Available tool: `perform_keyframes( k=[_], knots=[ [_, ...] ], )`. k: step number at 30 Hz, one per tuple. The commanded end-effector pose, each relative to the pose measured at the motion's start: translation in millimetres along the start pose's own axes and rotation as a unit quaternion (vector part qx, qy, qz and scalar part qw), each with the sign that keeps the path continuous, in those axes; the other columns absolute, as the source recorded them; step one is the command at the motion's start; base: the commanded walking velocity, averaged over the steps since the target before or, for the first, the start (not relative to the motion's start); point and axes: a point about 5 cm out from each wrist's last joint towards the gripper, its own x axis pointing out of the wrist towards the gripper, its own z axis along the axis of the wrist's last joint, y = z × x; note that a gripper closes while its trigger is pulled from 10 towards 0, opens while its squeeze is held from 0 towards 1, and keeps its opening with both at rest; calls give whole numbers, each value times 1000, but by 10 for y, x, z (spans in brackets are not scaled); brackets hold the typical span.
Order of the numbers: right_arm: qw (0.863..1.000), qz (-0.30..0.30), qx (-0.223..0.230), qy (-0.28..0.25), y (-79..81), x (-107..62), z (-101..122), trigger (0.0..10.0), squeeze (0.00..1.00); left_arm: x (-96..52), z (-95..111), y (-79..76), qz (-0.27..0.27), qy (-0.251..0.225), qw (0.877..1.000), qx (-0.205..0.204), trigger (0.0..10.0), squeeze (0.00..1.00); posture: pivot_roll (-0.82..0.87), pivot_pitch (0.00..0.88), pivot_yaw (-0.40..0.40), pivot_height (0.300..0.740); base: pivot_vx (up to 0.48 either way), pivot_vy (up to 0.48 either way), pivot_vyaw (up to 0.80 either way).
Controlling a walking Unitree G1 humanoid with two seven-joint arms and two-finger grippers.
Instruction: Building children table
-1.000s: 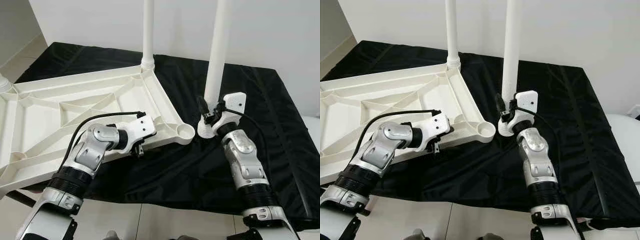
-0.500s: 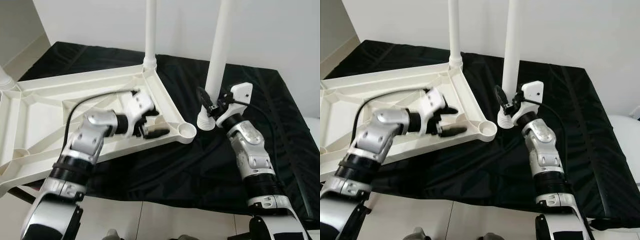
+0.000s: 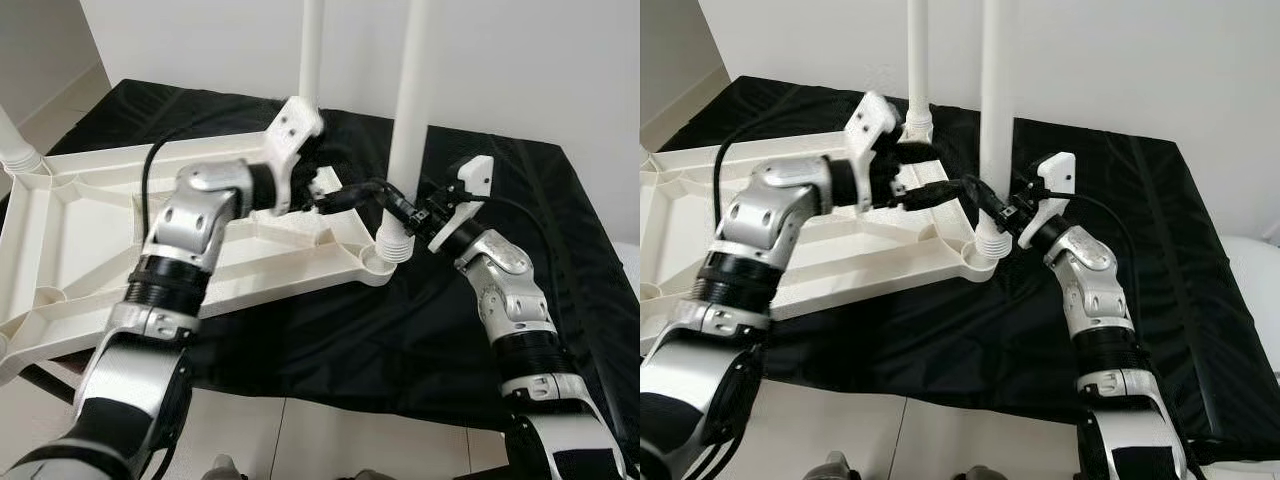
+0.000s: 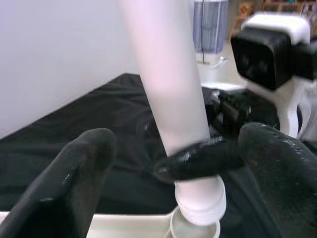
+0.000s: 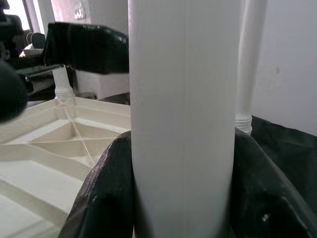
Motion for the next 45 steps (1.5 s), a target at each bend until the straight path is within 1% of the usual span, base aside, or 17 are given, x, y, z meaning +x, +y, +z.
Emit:
perform_keyframes(
  k=[1, 5, 6, 7, 8, 11, 17, 19, 21, 24, 26, 27, 30, 33, 38, 41, 45],
  knots=[
    [1000, 4, -4, -3, -33, -12, 22, 10000, 0, 5, 22, 75, 48, -5, 999, -11, 10000, 1000, 20, 0, -64, 740, 0, 0, 0],
    [1000, 10, -1, -4, -24, 0, 23, 10000, 0, 30, 70, 95, 52, -13, 999, -11, 10000, 1000, 21, 0, -63, 740, 0, 0, 0],
    [1000, 20, 0, -4, -13, 15, 25, 10000, 0, 59, 129, 110, 50, -26, 998, -16, 10000, 859, 20, 0, -61, 740, 0, 0, 0],
    [1000, 20, 0, -4, -13, 15, 25, 10000, 0, 59, 129, 110, 50, -26, 998, -16, 10000, 859, 20, 0, -61, 740, 0, 0, 0],
    [1000, 27, 2, -6, -5, 28, 27, 10000, 0, 83, 179, 117, 46, -38, 998, -24, 10000, 0, 22, 0, -59, 740, 0, 0, 0],
    [999, 39, 3, -11, 2, 47, 41, 10000, 0, 111, 244, 151, 43, -47, 997, -32, 10000, 0, 22, 0, -51, 740, 0, 0, 0],
    [999, 49, 2, -14, 8, 54, 47, 10000, 0, 119, 280, 183, 42, -53, 997, -42, 10000, 0, 21, 0, -46, 740, 0, 0, 0],
    [998, 60, 5, -12, 24, 55, 33, 10000, 0, 130, 333, 208, 37, -68, 995, -65, 10000, 0, 20, 0, -45, 740, 0, 0, 0],
    [998, 60, 5, -12, 24, 55, 33, 10000, 0, 130, 333, 208, 37, -68, 995, -65, 10000, 0, 20, 0, -45, 740, 0, 0, 0],
    [997, 71, 5, -10, 39, 64, 25, 10000, 0, 156, 363, 221, 32, -76, 993, -83, 10000, 0, 21, 0, -44, 740, 0, 0, 0],
    [997, 76, 4, -8, 44, 69, 23, 10000, 0, 171, 371, 222, 30, -78, 992, -90, 10000, 0, 20, 0, -44, 740, 0, 0, 0],
    [997, 80, 3, -8, 47, 75, 22, 10000, 0, 187, 379, 223, 26, -81, 991, -104, 10000, 0, 20, 0, -44, 740, 0, 0, 0],
    [997, 80, 3, -8, 47, 75, 22, 10000, 0, 187, 379, 223, 26, -81, 991, -104, 10000, 0, 20, 0, -44, 740, 0, 0, 0],
    [996, 85, 1, -7, 56, 97, 16, 10000, 0, 218, 424, 228, 17, -91, 987, -130, 10000, 0, 22, 0, -45, 740, 0, 0, 0],
    [996, 88, -1, -9, 60, 113, 15, 10000, 0, 235, 449, 232, 12, -95, 985, -142, 10000, 0, 20, 0, -44, 740, 0, 0, 0],
    [996, 90, -4, -12, 55, 122, 28, 10000, 0, 255, 470, 199, -8, -102, 981, -165, 10000, 0, 17, 0, -44, 740, 0, 0, 0],
    [996, 93, -8, -10, 58, 124, 28, 10000, 0, 269, 484, 179, -20, -109, 978, -179, 10000, 0, 15, 0, -45, 740, 0, 0, 0]
  ],
)
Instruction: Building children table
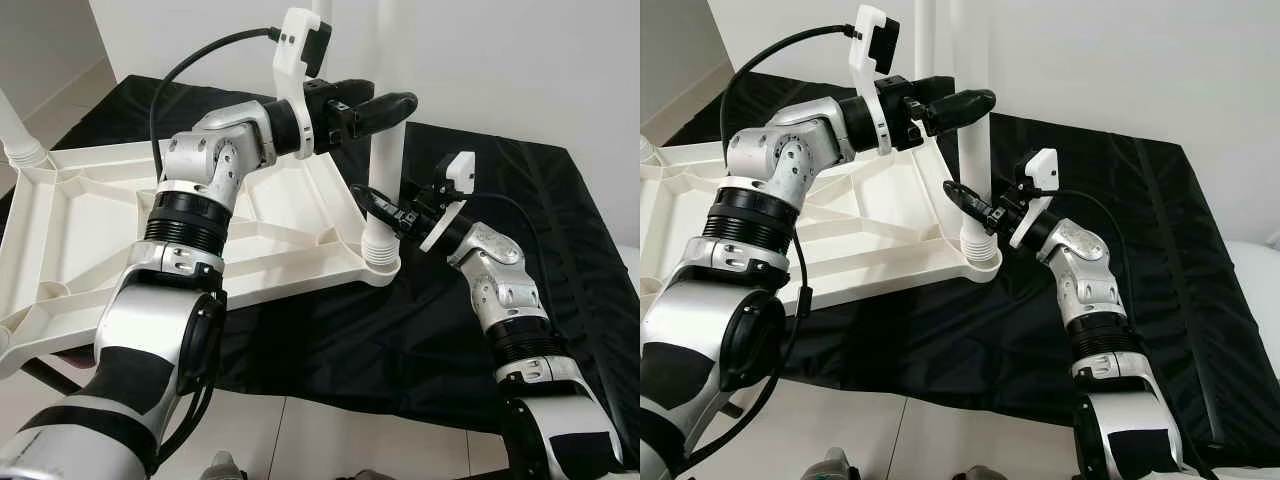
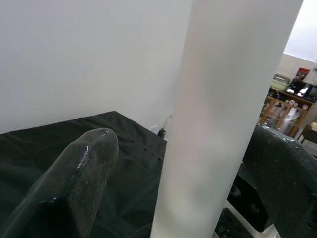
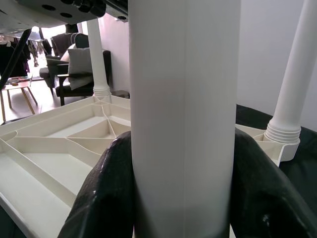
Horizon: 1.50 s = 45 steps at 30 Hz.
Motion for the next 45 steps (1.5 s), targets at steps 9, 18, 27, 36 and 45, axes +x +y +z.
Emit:
perform_keyframes(
  k=[9, 18, 27, 36, 45],
  knots=[
    [1000, 16, -25, 1, -2, 47, 29, 10000, 0, 75, 120, -84, -41, -16, 998, -50, 10000, 0, 17, 0, -44, 740, 0, 0, 0],
    [999, 18, -30, -1, -4, 68, 29, 10000, 0, 55, 211, -87, -50, -25, 996, -65, 10000, 0, 20, 0, -41, 740, 0, 0, 0],
    [999, 18, -36, -1, -19, 70, 42, 10000, 0, 39, 252, -106, -57, -39, 995, -71, 0, 0, 21, 0, -43, 740, 0, 0, 0],
    [999, 15, -40, -2, -37, 70, 51, 10000, 0, 32, 279, -121, -64, -44, 994, -72, 0, 0, 21, 0, -41, 740, 0, 0, 0],
    [999, 10, -43, 0, -66, 73, 58, 10000, 0, 19, 305, -100, -55, -43, 995, -69, 10000, 0, 25, 0, -44, 740, 0, 0, 0]
  ],
)
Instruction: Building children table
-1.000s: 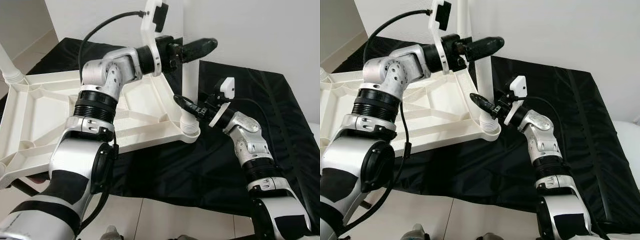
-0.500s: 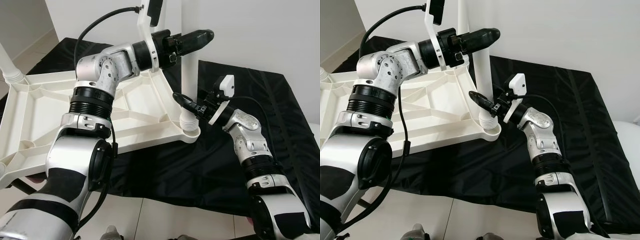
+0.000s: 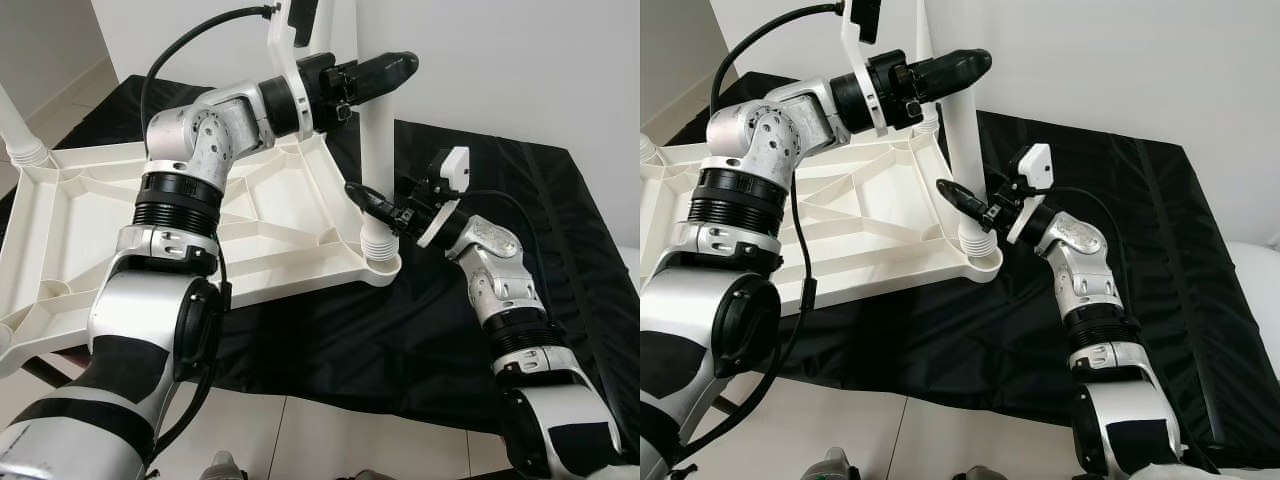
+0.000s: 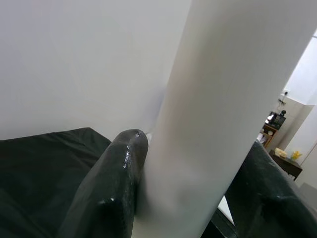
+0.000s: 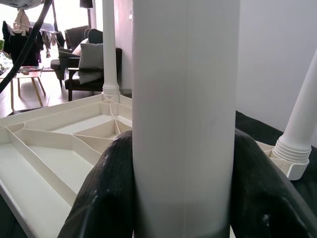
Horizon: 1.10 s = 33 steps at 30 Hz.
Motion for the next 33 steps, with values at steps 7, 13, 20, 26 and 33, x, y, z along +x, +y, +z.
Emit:
perform_keyframes(
  k=[7, 13, 20, 26, 33],
  knots=[
    [1000, -15, -7, 6, -72, -12, 18, 10000, 0, 43, 74, -38, -10, -2, 1000, 1, 10000, 0, 25, 0, -47, 740, 0, 0, 0],
    [1000, -17, -9, 5, -80, -14, 23, 10000, 0, 35, 83, -36, -10, -3, 1000, 2, 10000, 0, 25, 0, -47, 740, 0, 0, 0],
    [1000, -20, -9, 4, -94, -14, 27, 10000, 0, 31, 86, -33, -9, -2, 1000, 6, 10000, 0, 24, 0, -49, 740, 0, 0, 0],
    [1000, -22, -10, 5, -107, -7, 30, 10000, 0, 31, 76, -27, -8, -1, 1000, 8, 10000, 0, 23, 0, -51, 740, 0, 0, 0],
    [1000, -21, 0, 3, -119, 2, 32, 10000, 1000, 42, 72, -31, -10, -2, 1000, 9, 10000, 0, 21, 0, -53, 740, 0, 0, 0]
  ],
)
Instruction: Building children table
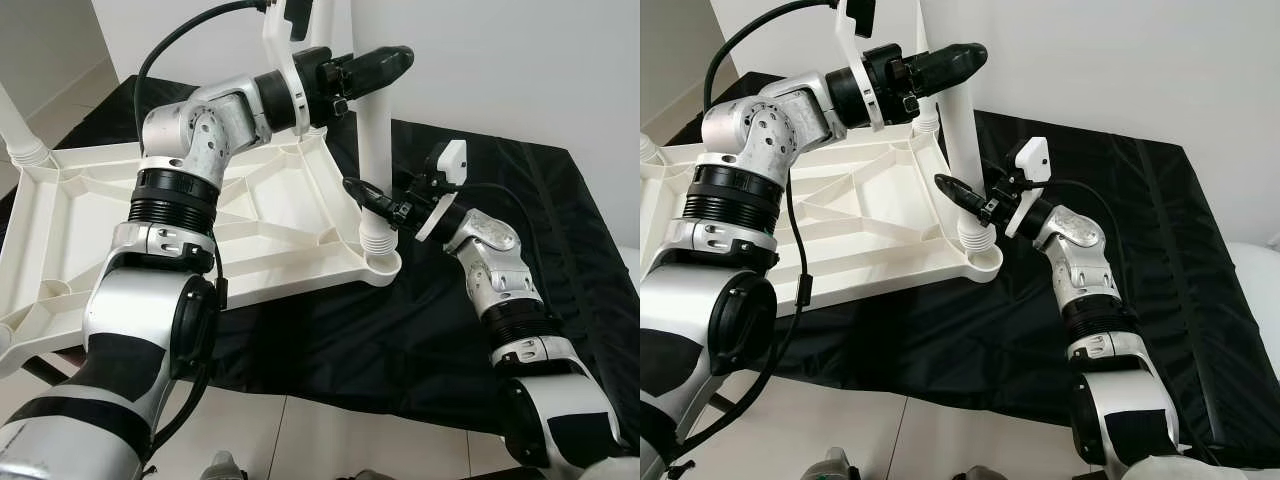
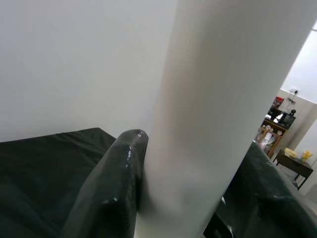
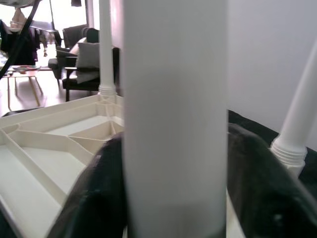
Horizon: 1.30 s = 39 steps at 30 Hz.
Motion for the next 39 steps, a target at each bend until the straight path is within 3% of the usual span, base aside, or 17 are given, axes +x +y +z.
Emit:
perform_keyframes(
  k=[1, 12, 13, 14, 15, 23, 39],
  knots=[
    [1000, -8, 3, 1, -47, -7, 22, 10000, 1000, 75, 22, -56, -22, 1, 1000, -7, 10000, 0, 21, 0, -53, 740, 0, 0, 0],
    [1000, -16, -4, 0, -66, 4, 32, 10000, 1000, 74, 34, -41, -15, 1, 1000, 3, 10000, 0, 22, 0, -55, 740, 0, 0, 0],
    [1000, -18, -7, 2, -67, 8, 29, 10000, 467, 70, 45, -37, -12, -1, 1000, 7, 10000, 0, 22, 0, -55, 740, 0, 0, 0],
    [1000, -18, -7, 2, -67, 8, 29, 10000, 467, 70, 45, -37, -12, -1, 1000, 7, 10000, 0, 22, 0, -55, 740, 0, 0, 0],
    [1000, -20, -9, 4, -68, 12, 25, 10000, 0, 66, 60, -26, -5, -3, 1000, 12, 10000, 0, 23, 0, -56, 740, 0, 0, 0],
    [999, -35, -17, 4, -90, 20, 33, 10000, 0, 71, 124, 24, 43, -10, 998, 38, 10000, 0, 24, 0, -56, 740, 0, 0, 0],
    [997, -65, -27, 9, -142, 18, 32, 10000, 0, 28, 169, 215, 159, -16, 986, 43, 10000, 0, 25, 0, -53, 740, 0, 0, 0]
  ],
)
